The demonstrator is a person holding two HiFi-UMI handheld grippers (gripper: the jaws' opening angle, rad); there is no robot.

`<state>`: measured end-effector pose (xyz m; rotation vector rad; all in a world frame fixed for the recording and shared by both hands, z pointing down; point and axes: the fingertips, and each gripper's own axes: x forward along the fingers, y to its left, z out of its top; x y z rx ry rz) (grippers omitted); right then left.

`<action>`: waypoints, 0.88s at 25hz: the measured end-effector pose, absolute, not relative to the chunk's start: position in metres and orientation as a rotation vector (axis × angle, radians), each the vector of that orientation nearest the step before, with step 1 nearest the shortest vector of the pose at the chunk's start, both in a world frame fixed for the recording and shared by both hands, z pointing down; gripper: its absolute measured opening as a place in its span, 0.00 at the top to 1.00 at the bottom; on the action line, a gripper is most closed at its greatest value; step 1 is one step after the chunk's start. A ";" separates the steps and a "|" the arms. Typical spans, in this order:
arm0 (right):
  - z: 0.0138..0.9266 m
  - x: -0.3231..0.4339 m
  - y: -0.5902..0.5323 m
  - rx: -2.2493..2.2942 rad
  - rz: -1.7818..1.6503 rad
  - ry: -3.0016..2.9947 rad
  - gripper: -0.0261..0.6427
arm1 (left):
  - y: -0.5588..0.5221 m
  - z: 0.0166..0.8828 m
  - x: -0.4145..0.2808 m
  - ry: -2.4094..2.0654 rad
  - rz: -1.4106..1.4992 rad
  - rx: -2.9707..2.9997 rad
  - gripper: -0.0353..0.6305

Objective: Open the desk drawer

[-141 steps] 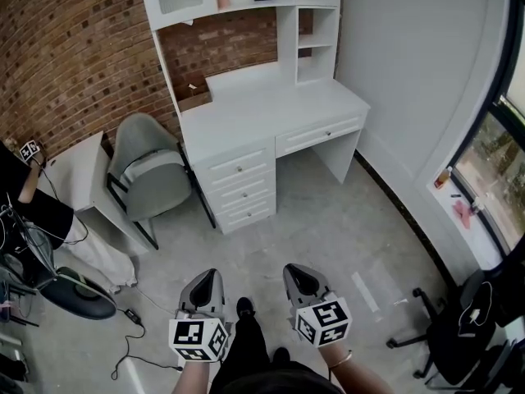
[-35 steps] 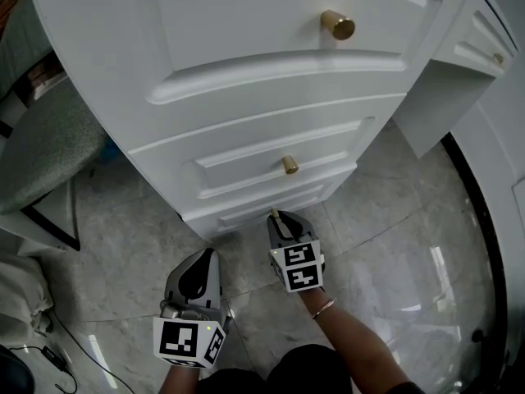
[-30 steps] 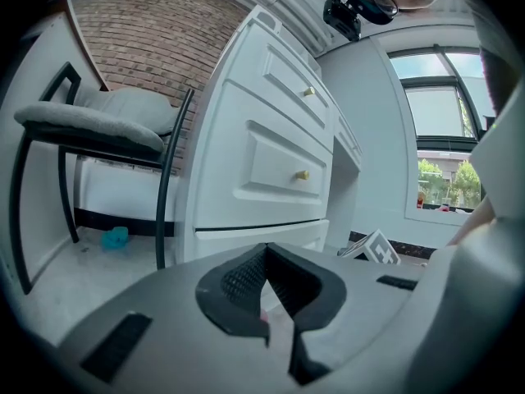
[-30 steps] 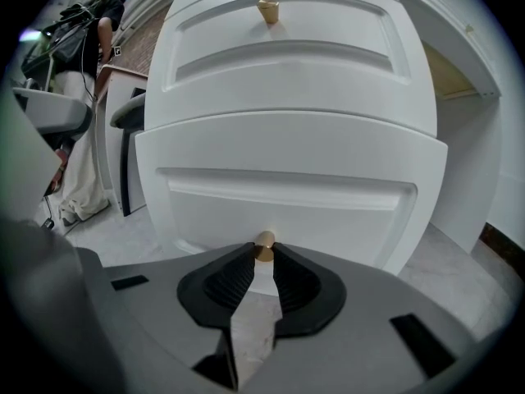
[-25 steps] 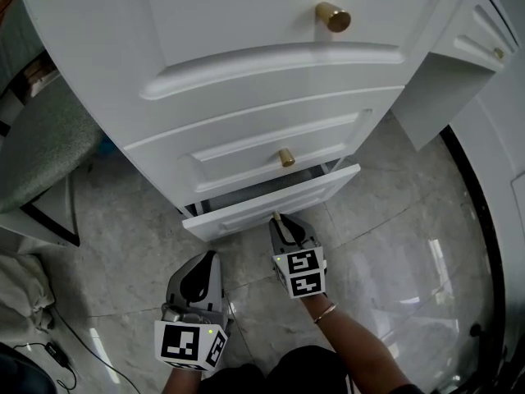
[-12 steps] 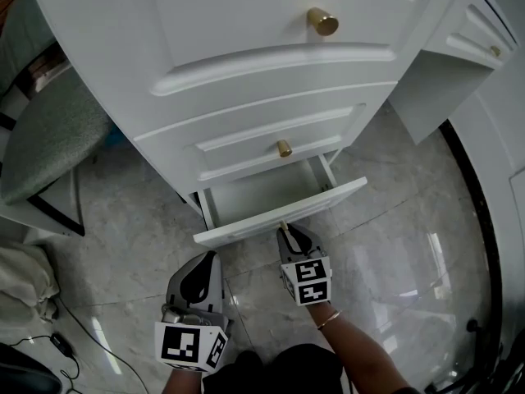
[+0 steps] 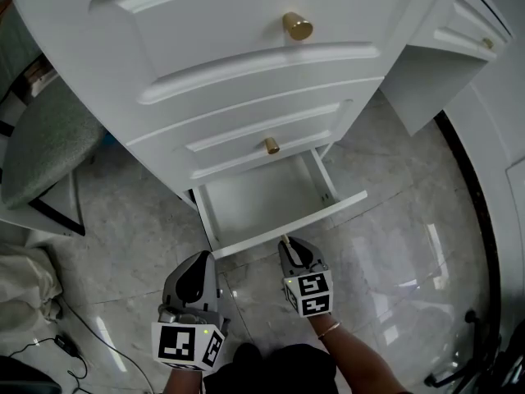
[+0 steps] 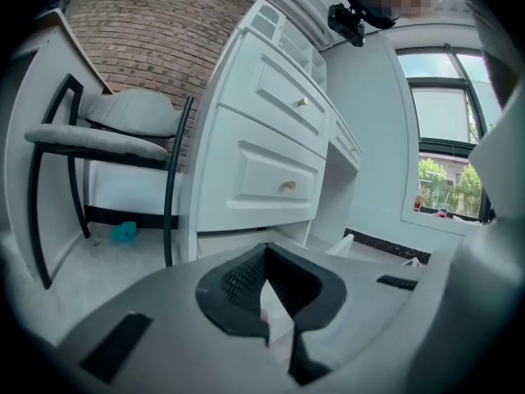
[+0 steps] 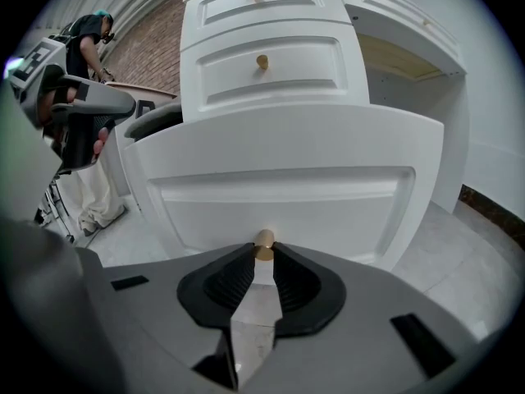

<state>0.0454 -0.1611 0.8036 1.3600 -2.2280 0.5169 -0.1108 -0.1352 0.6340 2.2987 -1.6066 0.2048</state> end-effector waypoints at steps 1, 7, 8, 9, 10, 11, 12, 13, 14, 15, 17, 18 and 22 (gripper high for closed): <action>0.804 0.046 -0.159 1.363 0.526 -2.224 0.86 | -0.135 0.633 -0.110 -1.603 0.208 2.297 0.93; 0.803 0.051 -0.144 1.373 0.573 -2.187 0.86 | -0.135 0.627 -0.108 -1.589 0.215 2.294 0.93; 0.803 0.052 -0.141 1.376 0.580 -2.178 0.86 | -0.135 0.626 -0.108 -1.587 0.218 2.293 0.93; 0.803 0.053 -0.139 1.380 0.587 -2.171 0.86 | -0.134 0.625 -0.109 -1.586 0.221 2.291 0.93; 0.803 0.054 -0.136 1.386 0.595 -2.163 0.86 | -0.134 0.624 -0.109 -1.585 0.224 2.289 0.93; 0.803 0.055 -0.134 1.392 0.601 -2.156 0.86 | -0.134 0.623 -0.109 -1.585 0.226 2.287 0.93; 0.803 0.056 -0.132 1.396 0.607 -2.148 0.86 | -0.135 0.623 -0.109 -1.584 0.228 2.286 0.93; 0.802 0.057 -0.130 1.398 0.613 -2.142 0.85 | -0.135 0.622 -0.109 -1.584 0.229 2.285 0.93; 0.801 0.058 -0.127 1.398 0.621 -2.139 0.85 | -0.136 0.622 -0.109 -1.583 0.230 2.285 0.93; 0.799 0.059 -0.124 1.401 0.630 -2.138 0.84 | -0.137 0.621 -0.109 -1.582 0.230 2.286 0.93; 0.793 0.064 -0.116 1.418 0.652 -2.141 0.87 | -0.139 0.621 -0.109 -1.580 0.230 2.288 0.93; 0.788 0.067 -0.113 1.429 0.663 -2.147 0.88 | -0.140 0.621 -0.109 -1.579 0.230 2.290 0.93; 0.752 0.075 -0.111 1.490 0.681 -2.211 0.90 | -0.146 0.619 -0.106 -1.575 0.224 2.302 0.93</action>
